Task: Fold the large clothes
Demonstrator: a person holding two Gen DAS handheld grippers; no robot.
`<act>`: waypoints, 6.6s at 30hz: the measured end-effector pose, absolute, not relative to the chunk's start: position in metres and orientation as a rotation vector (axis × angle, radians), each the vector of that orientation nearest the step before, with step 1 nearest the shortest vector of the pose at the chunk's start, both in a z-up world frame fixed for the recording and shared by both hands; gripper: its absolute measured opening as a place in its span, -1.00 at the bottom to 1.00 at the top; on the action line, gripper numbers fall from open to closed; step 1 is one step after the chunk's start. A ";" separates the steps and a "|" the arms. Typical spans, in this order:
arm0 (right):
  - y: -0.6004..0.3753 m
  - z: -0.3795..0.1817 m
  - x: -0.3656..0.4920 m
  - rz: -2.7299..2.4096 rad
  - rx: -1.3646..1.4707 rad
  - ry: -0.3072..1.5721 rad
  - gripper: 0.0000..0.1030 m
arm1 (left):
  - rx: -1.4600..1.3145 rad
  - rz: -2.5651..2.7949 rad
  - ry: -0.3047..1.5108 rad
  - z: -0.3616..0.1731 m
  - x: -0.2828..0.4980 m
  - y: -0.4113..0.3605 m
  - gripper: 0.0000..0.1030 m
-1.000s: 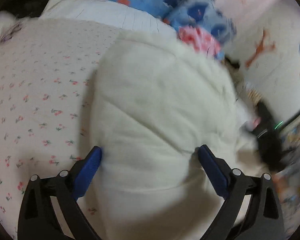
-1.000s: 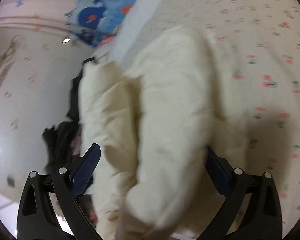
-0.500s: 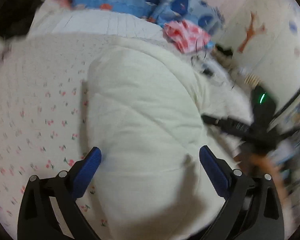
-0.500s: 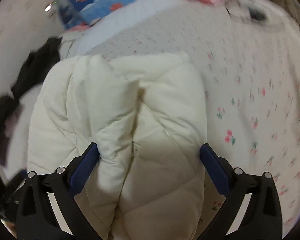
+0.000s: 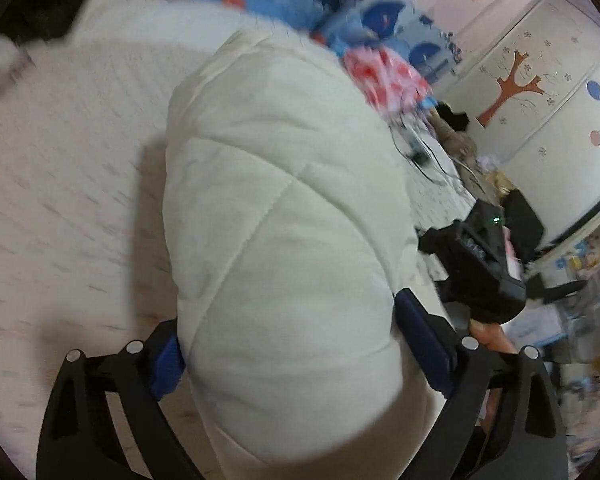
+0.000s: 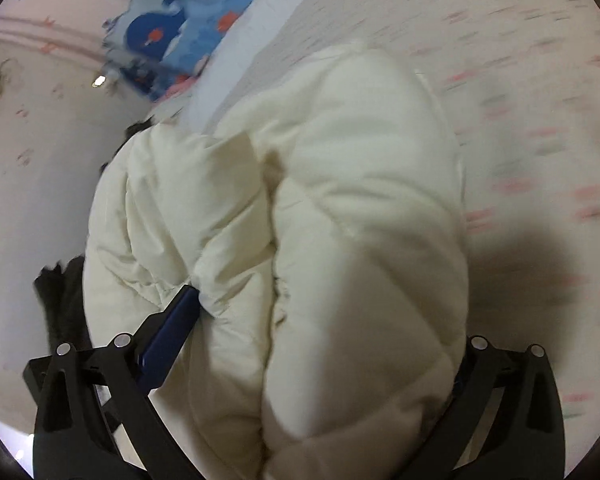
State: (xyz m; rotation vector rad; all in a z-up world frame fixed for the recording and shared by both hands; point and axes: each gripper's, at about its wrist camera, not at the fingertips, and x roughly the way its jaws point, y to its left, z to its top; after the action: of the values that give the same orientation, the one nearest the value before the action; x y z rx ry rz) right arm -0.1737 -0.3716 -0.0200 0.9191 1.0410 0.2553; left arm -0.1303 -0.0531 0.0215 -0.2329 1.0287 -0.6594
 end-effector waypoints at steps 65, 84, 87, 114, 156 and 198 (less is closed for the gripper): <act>-0.285 0.056 -0.150 0.265 0.324 1.002 0.87 | 0.212 -0.364 0.731 0.010 -0.148 -0.042 0.87; -0.264 0.050 -0.177 0.335 0.193 1.161 0.87 | 0.178 -0.381 0.737 0.013 -0.150 -0.036 0.87; -0.256 0.022 -0.183 0.282 0.129 1.229 0.88 | 0.166 -0.416 0.728 0.014 -0.151 -0.035 0.86; -0.277 -0.015 -0.199 0.337 0.479 1.341 0.87 | -0.113 -0.426 1.038 0.021 -0.122 -0.007 0.84; -0.341 0.023 -0.135 0.234 0.631 1.072 0.87 | -0.138 -0.399 0.994 -0.015 -0.102 0.012 0.90; -0.233 0.044 -0.176 0.070 -0.155 1.006 0.87 | 0.158 -0.225 0.770 0.002 -0.135 -0.020 0.90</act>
State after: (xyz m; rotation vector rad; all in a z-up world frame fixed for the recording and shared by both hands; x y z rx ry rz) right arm -0.1757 -0.2331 0.0443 -0.1548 1.0060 0.0698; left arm -0.1347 -0.0202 0.0015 0.1579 0.7702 -0.2255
